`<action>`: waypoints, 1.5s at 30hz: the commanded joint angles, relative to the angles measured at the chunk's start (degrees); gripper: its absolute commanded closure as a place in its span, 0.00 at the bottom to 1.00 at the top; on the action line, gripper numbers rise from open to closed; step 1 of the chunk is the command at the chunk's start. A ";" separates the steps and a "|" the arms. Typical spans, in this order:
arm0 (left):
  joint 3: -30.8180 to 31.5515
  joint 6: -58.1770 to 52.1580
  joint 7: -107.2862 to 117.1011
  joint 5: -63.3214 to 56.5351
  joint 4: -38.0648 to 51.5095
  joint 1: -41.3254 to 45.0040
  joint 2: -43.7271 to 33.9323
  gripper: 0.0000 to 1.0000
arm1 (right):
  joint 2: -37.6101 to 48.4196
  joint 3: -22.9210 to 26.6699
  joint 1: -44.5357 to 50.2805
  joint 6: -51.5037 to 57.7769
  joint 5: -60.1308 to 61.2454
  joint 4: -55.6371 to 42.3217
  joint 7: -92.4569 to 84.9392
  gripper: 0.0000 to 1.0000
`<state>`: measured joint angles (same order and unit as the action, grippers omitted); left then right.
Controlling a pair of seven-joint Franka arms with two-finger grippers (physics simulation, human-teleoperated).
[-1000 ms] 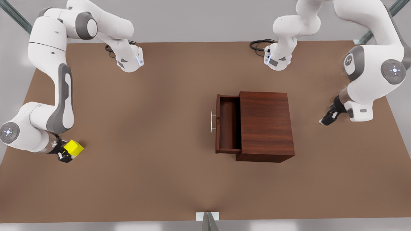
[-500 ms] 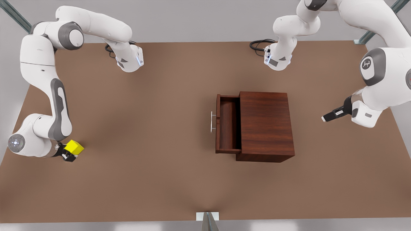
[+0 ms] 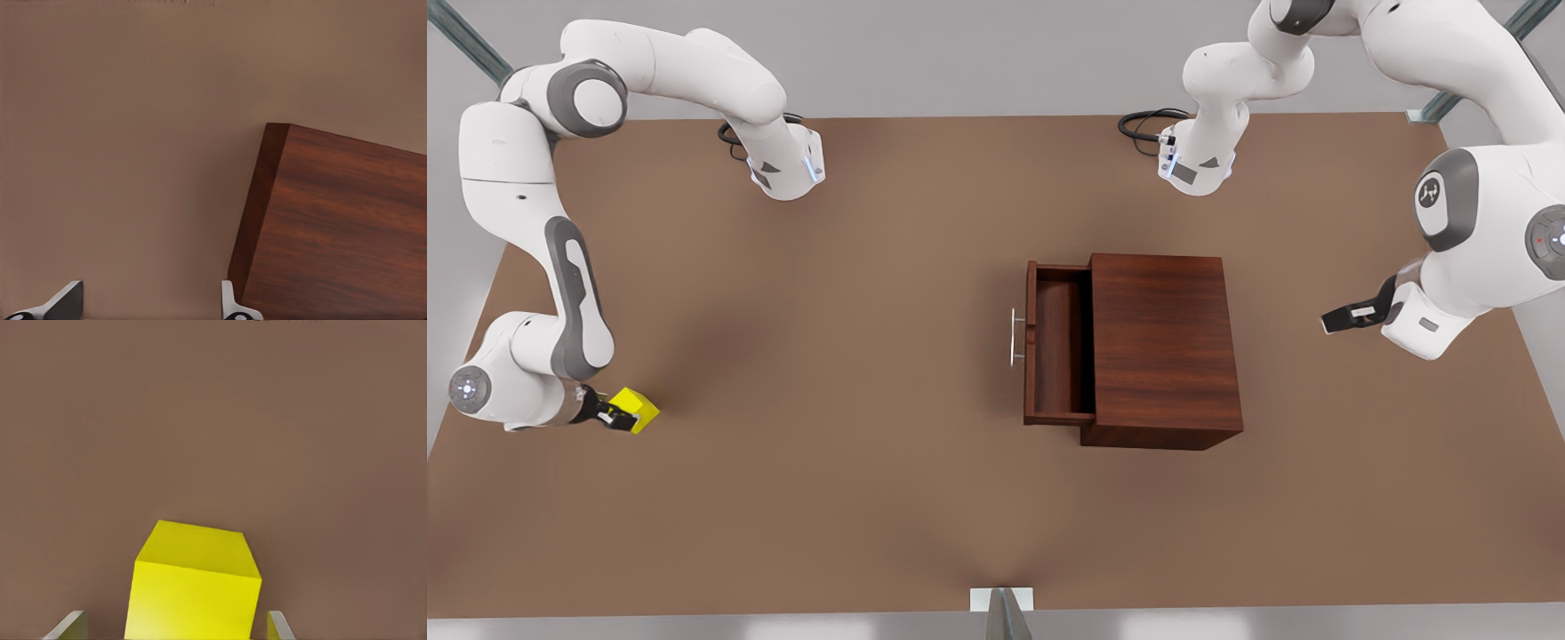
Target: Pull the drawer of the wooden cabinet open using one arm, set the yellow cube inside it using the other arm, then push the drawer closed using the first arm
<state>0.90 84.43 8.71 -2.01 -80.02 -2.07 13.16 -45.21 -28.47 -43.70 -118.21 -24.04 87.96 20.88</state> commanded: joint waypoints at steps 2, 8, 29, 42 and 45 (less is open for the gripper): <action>-0.02 0.20 -9.06 -0.19 0.04 -0.22 -0.06 0.00 | -0.14 -0.18 -0.43 -0.26 -1.80 0.02 -7.08 0.00; 0.16 -0.06 -9.06 0.08 -0.05 0.05 -0.33 0.00 | -1.81 -0.27 -0.43 -1.49 -1.80 0.11 -6.82 0.00; 0.33 0.21 -3.70 8.69 0.22 -2.06 -1.47 0.00 | -4.18 -0.79 -2.10 -7.82 -3.82 1.69 0.03 0.00; 1.39 -1.55 -4.32 4.21 0.83 0.40 -0.94 0.00 | -2.60 -2.64 -3.41 -7.03 -4.00 2.57 2.76 0.03; 0.95 -3.31 -4.23 4.38 0.39 -0.13 -0.94 0.00 | -2.78 -2.81 -3.77 -7.47 -4.26 2.57 2.85 0.04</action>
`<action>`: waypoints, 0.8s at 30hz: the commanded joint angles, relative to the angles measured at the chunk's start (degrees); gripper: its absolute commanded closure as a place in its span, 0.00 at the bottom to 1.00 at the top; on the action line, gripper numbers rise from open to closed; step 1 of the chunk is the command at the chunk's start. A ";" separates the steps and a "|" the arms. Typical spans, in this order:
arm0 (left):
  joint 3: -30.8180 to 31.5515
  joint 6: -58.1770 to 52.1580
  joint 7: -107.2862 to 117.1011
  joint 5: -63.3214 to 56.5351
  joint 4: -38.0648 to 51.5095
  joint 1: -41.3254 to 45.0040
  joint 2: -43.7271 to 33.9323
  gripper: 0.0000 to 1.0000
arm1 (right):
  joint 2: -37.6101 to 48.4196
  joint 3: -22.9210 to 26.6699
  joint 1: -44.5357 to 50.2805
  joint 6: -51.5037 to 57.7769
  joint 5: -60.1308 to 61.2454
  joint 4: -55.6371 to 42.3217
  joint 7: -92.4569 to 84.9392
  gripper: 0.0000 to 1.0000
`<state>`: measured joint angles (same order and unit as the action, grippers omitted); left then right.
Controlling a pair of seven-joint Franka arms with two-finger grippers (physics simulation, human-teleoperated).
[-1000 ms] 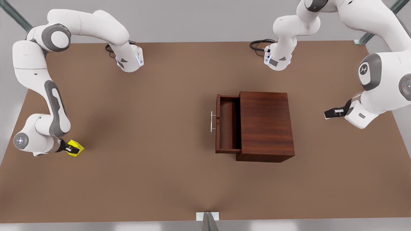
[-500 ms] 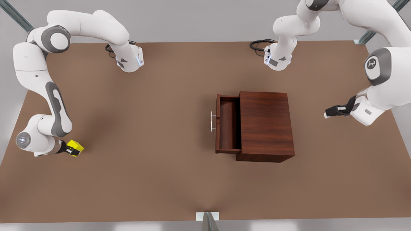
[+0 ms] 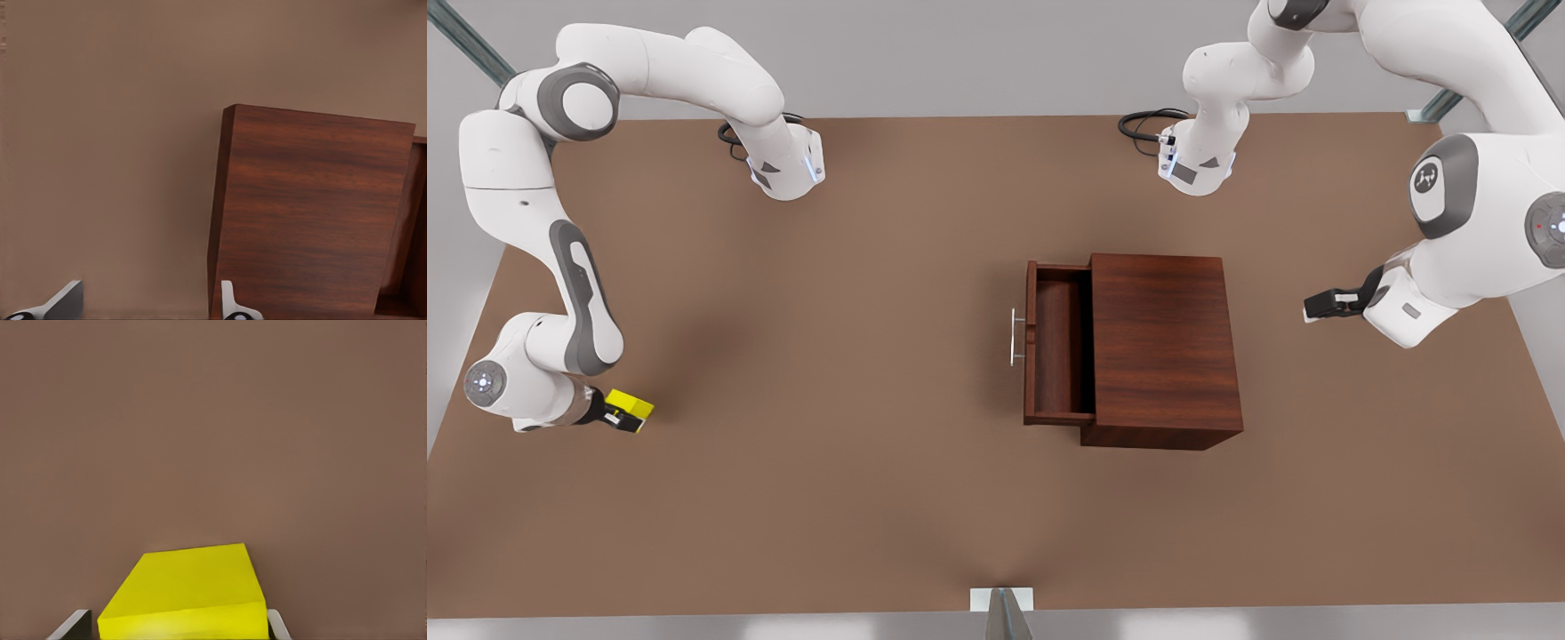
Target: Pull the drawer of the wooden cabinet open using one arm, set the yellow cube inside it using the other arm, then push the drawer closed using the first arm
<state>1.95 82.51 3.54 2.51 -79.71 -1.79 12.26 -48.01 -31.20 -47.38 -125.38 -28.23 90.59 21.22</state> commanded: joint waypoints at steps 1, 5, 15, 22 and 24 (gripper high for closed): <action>-0.20 -1.39 1.03 -0.14 -0.27 -0.50 0.05 0.00 | 0.03 -0.09 0.01 -0.48 -0.07 0.03 2.59 0.04; 0.07 -1.21 1.03 -0.23 0.00 -0.06 0.05 0.00 | -0.24 -0.09 0.09 -1.28 -0.51 0.03 2.68 0.05; 0.07 -0.95 0.77 0.39 0.17 0.03 0.05 0.00 | -0.24 -0.17 0.36 -1.10 -1.39 0.03 2.51 0.40; -0.11 2.47 0.33 0.83 0.35 -0.59 0.40 0.00 | 4.85 -4.12 0.62 5.57 -0.52 -0.06 5.14 0.49; -0.11 2.83 0.33 0.65 0.35 -0.76 0.40 0.00 | 6.97 -7.81 0.62 10.05 -0.43 -0.59 8.82 0.49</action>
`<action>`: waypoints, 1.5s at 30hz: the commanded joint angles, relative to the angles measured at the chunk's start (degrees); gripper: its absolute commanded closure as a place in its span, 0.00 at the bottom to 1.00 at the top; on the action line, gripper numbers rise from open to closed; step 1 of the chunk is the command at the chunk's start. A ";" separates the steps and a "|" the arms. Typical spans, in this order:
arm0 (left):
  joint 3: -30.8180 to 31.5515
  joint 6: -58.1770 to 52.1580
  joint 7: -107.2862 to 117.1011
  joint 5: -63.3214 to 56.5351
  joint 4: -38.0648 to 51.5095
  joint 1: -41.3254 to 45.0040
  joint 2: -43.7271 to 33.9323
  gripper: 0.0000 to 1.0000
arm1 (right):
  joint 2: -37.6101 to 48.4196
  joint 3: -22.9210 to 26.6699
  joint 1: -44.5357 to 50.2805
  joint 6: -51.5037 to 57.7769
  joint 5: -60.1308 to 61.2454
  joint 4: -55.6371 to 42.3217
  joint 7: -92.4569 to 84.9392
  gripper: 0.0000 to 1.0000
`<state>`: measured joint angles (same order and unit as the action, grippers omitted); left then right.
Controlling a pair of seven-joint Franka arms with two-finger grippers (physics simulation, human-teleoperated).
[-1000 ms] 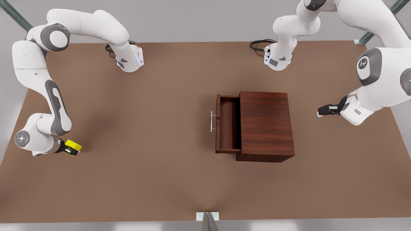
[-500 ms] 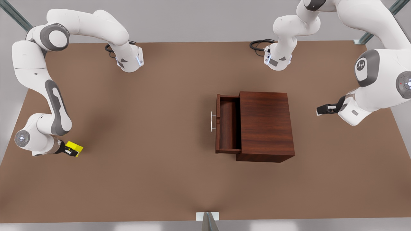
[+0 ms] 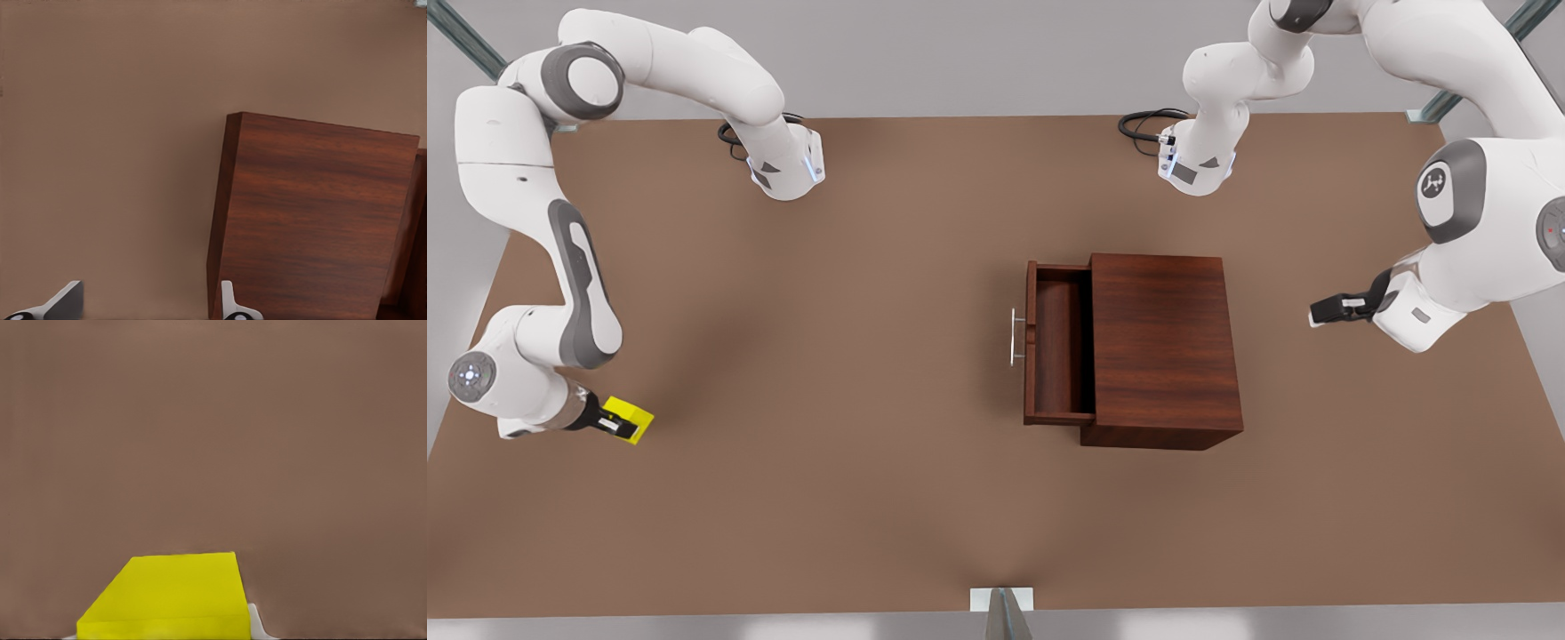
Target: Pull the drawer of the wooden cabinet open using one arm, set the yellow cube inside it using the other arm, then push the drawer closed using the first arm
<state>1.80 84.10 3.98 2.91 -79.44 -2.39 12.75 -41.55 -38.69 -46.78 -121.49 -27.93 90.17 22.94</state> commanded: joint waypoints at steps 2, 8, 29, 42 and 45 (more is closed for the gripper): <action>-0.13 2.03 0.15 -1.07 -0.02 -0.51 -0.01 0.00 | 2.09 -6.56 0.02 11.36 -0.64 -0.78 15.90 0.50; -0.22 1.33 0.67 -6.78 -0.28 1.24 0.43 0.00 | 3.76 -12.98 11.80 28.77 2.17 -12.47 42.26 0.49; 0.75 -6.67 8.06 -3.44 -0.54 6.96 -0.54 0.00 | -15.31 -2.00 72.18 12.95 4.72 -44.64 74.80 0.49; 2.68 -5.79 8.24 -3.79 0.07 8.63 -0.45 0.00 | -16.98 -0.15 76.23 11.19 4.55 -45.43 72.51 0.00; 3.38 -2.10 9.03 -5.64 2.26 15.83 0.17 0.00 | -13.47 -0.77 66.22 14.79 4.55 -45.43 71.46 0.00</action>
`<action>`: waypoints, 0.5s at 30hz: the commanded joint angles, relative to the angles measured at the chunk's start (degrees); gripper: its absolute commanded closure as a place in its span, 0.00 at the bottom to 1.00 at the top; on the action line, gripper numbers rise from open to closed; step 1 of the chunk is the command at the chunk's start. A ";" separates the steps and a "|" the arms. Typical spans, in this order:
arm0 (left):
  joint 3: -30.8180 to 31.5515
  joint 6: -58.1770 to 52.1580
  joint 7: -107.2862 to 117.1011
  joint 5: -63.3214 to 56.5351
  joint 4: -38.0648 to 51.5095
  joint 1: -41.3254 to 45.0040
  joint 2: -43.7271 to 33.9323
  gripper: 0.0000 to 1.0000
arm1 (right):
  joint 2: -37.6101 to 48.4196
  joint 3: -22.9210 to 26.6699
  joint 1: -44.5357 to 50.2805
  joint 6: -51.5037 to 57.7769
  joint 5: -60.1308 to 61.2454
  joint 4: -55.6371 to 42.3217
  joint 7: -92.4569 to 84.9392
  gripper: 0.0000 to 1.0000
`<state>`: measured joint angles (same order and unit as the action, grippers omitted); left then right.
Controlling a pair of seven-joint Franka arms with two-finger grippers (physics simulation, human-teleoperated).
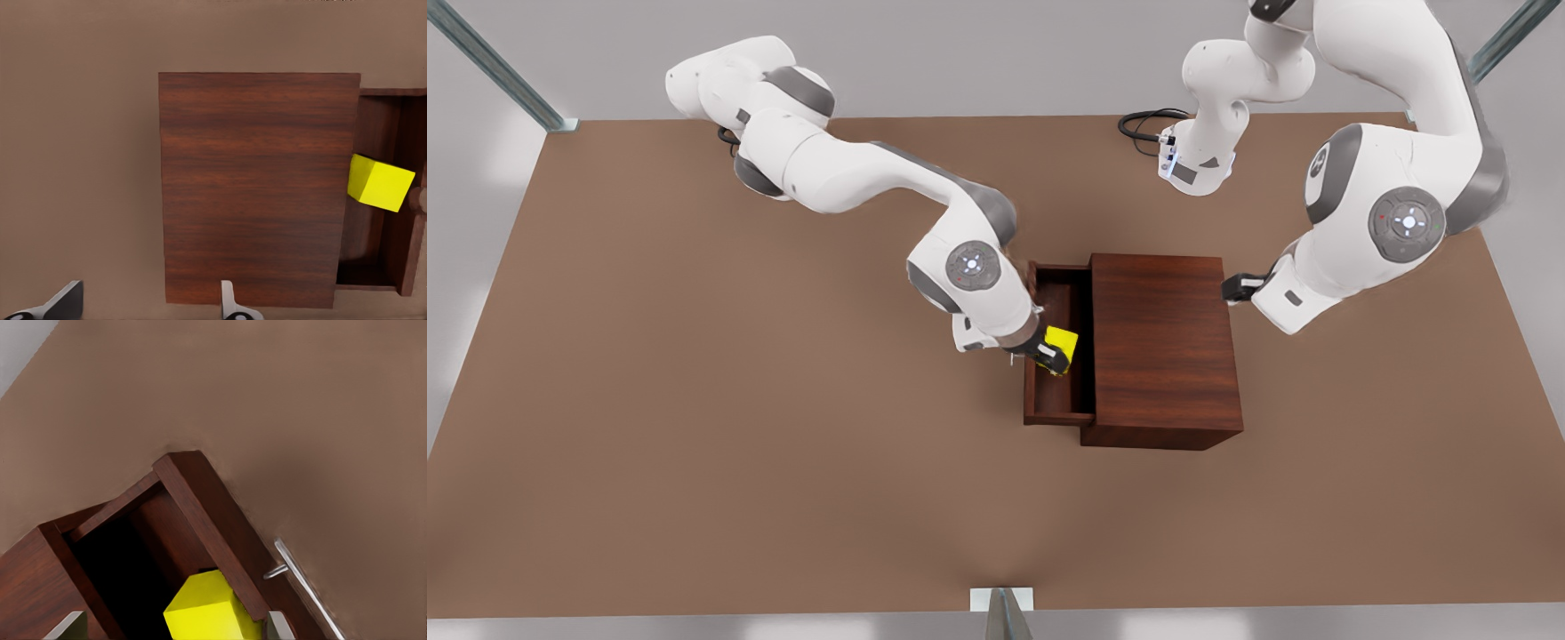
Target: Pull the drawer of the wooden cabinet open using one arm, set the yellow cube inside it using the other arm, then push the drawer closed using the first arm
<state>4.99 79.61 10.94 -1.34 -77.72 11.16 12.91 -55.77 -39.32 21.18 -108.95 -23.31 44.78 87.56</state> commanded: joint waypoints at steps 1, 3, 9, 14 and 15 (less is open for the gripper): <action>0.20 3.61 3.82 -1.48 1.17 5.10 0.27 0.00 | 2.15 -0.14 -7.54 5.50 -0.07 -0.05 2.36 0.00; 0.20 8.01 19.01 -1.48 1.17 13.62 2.29 0.00 | 4.79 0.04 -22.13 14.63 -0.51 0.13 -14.59 0.00; 0.02 17.51 47.42 -3.15 9.61 26.99 15.65 0.00 | 25.79 21.80 -37.19 5.78 13.80 31.14 -80.77 0.00; -0.24 33.50 66.13 -5.34 12.86 35.16 26.46 0.00 | 26.85 40.64 -22.94 6.56 20.41 34.14 -88.61 0.00; -0.51 35.96 70.09 -7.18 14.00 37.44 29.01 0.00 | 26.76 40.73 -23.11 6.56 20.24 34.14 -88.61 0.00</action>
<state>4.62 103.88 38.16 -6.40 -64.01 47.51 40.82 -29.04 1.07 -2.10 -101.82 -5.68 78.90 48.92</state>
